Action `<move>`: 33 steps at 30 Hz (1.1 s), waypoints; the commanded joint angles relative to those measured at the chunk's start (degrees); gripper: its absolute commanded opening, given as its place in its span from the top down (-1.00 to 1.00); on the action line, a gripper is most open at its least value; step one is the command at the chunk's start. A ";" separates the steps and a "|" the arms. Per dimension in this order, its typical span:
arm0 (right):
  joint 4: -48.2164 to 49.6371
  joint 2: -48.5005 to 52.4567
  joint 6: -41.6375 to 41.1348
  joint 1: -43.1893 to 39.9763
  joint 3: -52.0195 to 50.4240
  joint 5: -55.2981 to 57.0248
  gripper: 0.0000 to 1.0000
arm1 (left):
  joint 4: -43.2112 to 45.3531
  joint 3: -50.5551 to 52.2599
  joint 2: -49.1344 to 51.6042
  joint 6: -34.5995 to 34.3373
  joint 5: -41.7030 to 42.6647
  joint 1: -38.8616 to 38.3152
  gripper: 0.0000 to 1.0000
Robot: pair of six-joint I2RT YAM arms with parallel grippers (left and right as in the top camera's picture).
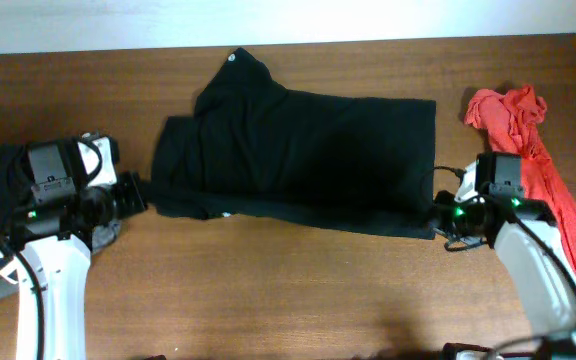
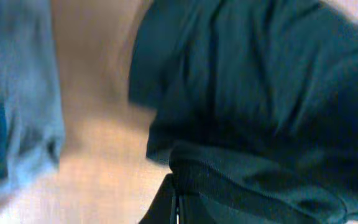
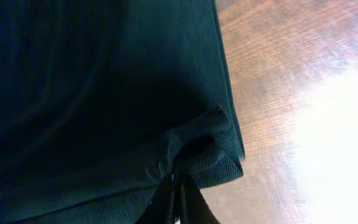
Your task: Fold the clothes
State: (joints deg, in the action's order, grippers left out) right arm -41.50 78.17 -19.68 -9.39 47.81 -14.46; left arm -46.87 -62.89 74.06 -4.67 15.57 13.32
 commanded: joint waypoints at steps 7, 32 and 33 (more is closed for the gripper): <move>13.25 9.79 -0.74 -0.07 0.81 -0.83 0.92 | 14.71 -1.03 4.76 4.57 5.07 -1.62 0.99; 29.77 14.25 -0.74 -0.07 0.79 -0.09 0.92 | 31.76 -1.03 23.02 4.96 3.72 -7.10 0.77; 29.81 14.43 -0.74 -0.07 0.81 0.04 0.92 | 32.46 -1.03 23.39 4.96 3.54 -7.23 0.58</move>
State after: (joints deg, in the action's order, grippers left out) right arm -12.03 91.61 -19.97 -9.39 47.83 -15.92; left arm -15.79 -63.09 95.61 -0.45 19.51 6.87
